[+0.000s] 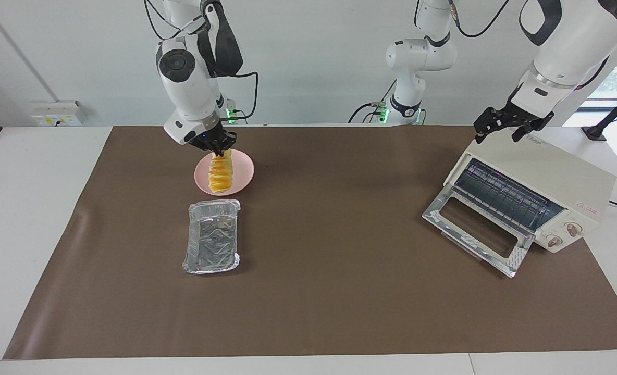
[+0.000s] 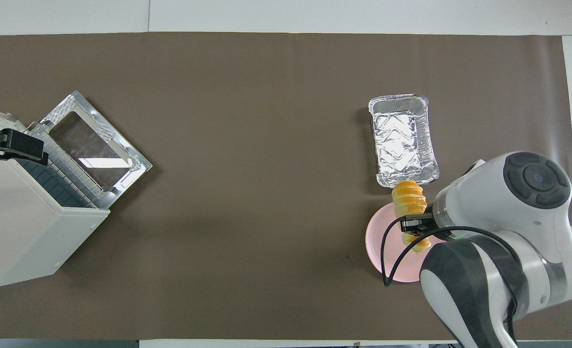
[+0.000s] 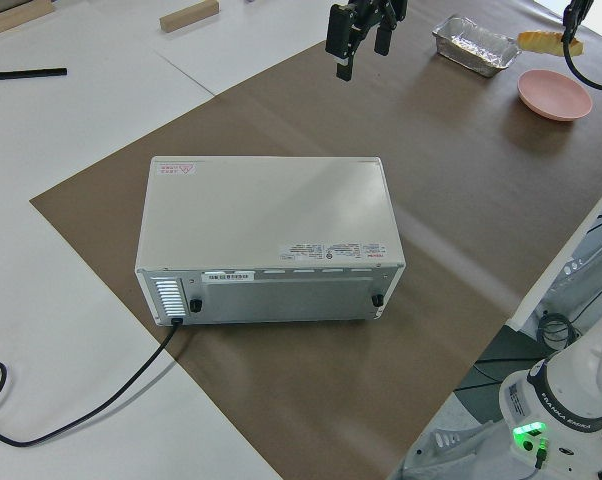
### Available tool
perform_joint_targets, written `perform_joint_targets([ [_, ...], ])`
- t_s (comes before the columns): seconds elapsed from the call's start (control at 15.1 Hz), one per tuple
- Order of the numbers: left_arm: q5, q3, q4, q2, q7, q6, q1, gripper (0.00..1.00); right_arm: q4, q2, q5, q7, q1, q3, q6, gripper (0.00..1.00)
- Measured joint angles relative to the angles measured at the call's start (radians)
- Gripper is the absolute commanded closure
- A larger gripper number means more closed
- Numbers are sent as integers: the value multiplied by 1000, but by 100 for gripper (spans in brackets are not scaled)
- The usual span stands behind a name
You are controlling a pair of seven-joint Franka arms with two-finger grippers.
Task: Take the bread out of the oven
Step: 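Lift the bread and lower it onto the pink plate with the right gripper, then open the right gripper and release the bread on the plate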
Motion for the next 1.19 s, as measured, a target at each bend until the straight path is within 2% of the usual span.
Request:
perform_joint_targets([
  [0.26, 0, 0, 0, 0, 0, 0, 0, 0, -226, -70, 0, 0, 2, 0, 170, 100],
  [0.46, 0, 0, 0, 0, 0, 0, 0, 0, -293, -75, 0, 0, 12, 1, 251, 100],
  [0.66, 0, 0, 0, 0, 0, 0, 0, 0, -315, -75, 0, 0, 22, 1, 292, 100],
  [0.73, 0, 0, 0, 0, 0, 0, 0, 0, -317, -74, 0, 0, 22, 1, 300, 66],
  [0.79, 0, 0, 0, 0, 0, 0, 0, 0, -319, -72, 0, 0, 22, 1, 305, 24],
  [0.86, 0, 0, 0, 0, 0, 0, 0, 0, -319, -70, 0, 0, 22, 1, 308, 0],
  [1.06, 0, 0, 0, 0, 0, 0, 0, 0, -305, -67, 0, 0, 21, 0, 306, 0],
  [1.19, 0, 0, 0, 0, 0, 0, 0, 0, -233, -63, 0, 1, 12, -4, 230, 0],
])
